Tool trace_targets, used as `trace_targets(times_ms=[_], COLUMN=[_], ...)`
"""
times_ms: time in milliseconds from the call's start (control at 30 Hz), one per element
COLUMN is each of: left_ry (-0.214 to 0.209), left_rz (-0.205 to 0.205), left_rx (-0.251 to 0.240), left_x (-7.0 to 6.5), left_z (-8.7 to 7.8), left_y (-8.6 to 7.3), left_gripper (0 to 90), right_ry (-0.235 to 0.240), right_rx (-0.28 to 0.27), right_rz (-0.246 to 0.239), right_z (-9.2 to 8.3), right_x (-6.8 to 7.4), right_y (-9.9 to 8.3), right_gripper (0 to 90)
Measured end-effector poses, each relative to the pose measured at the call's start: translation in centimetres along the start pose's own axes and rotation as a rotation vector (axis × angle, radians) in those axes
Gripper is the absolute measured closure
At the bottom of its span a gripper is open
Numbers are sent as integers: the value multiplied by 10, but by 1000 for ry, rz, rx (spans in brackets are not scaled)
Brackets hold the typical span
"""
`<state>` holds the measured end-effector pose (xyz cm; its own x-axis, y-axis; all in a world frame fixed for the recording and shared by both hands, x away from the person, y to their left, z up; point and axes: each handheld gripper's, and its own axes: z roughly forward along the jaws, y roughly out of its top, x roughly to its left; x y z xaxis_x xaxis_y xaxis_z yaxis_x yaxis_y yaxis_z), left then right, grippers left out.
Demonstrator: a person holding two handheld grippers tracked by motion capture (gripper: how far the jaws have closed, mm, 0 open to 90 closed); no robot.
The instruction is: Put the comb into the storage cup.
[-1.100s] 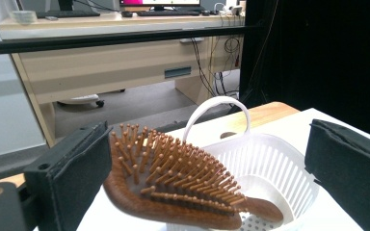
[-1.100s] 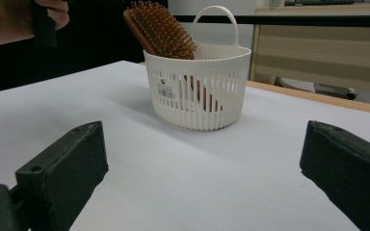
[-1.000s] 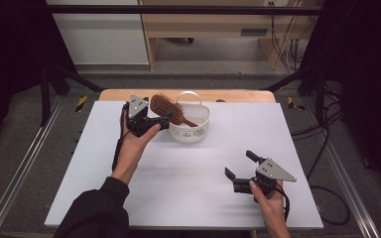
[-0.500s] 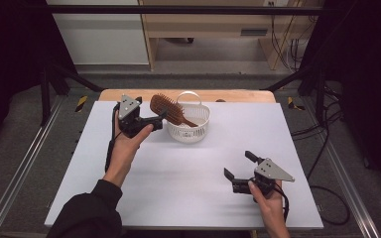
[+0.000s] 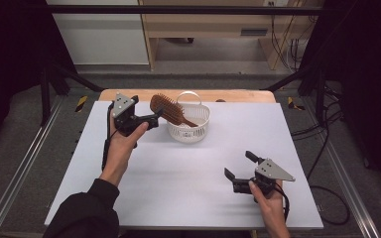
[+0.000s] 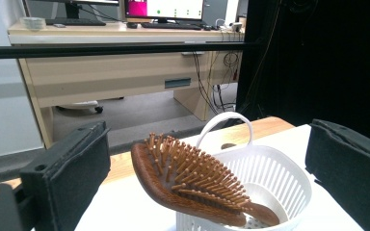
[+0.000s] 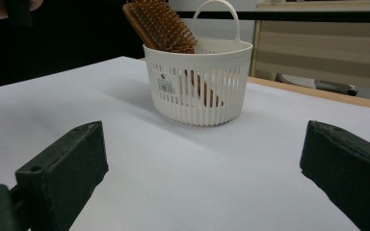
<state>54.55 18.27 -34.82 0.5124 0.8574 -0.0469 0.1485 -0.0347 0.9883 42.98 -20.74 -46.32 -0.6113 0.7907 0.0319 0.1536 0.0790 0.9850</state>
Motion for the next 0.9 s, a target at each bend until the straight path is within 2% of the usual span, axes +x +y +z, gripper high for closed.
trace_targets(times_ms=[133,300,600,900], left_ry=[-4,1,20,45], left_rz=[6,15,29,19], left_rx=[-6,-5,0,0], left_x=[-2,0,13,29], left_z=[-7,-24,-58,-84], left_y=[2,2,4,-3], left_gripper=[19,19,19,19], right_ry=[-1,-10,-8,-9], right_rx=[0,-4,-1,0], right_rz=[-10,-9,-21,-23], right_z=[-1,-2,-1,-1], right_x=[1,1,5,5], right_y=[1,2,2,2], right_gripper=[32,32,31,30])
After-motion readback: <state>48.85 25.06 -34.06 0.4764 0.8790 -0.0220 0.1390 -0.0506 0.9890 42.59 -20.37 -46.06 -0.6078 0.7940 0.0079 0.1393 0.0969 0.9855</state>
